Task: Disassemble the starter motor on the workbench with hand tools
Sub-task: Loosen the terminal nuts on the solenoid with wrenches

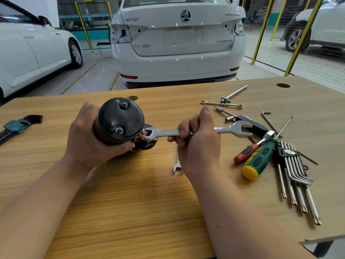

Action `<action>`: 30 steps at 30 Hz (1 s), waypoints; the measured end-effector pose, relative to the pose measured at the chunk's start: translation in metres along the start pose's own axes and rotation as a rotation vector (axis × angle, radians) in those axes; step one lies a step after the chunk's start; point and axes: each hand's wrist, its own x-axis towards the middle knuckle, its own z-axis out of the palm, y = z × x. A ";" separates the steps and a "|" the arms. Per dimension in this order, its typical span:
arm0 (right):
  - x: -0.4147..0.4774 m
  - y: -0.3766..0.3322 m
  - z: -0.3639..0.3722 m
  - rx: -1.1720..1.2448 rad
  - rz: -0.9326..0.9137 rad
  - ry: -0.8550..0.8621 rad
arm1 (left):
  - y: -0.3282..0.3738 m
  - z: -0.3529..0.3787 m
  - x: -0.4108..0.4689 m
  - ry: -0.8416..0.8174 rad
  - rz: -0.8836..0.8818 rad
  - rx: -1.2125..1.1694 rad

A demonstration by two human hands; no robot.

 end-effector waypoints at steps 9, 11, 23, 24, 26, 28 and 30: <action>0.024 -0.013 0.009 -0.307 -0.113 -0.343 | -0.006 -0.004 -0.005 -0.020 -0.011 0.006; 0.027 -0.014 0.011 -0.327 -0.109 -0.349 | -0.006 -0.004 -0.004 -0.026 -0.015 0.001; 0.012 -0.013 0.003 -0.333 -0.174 -0.360 | -0.011 -0.004 -0.005 -0.008 0.006 -0.046; 0.013 -0.013 0.004 -0.357 -0.175 -0.369 | -0.011 -0.005 -0.005 -0.004 0.012 -0.041; 0.016 -0.015 0.004 -0.391 -0.175 -0.381 | -0.012 -0.005 -0.006 -0.005 0.015 -0.037; 0.021 -0.016 0.006 -0.438 -0.186 -0.414 | -0.011 -0.005 -0.005 -0.016 0.013 -0.055; 0.029 -0.019 0.011 -0.495 -0.188 -0.477 | -0.011 -0.004 -0.005 -0.026 0.012 -0.066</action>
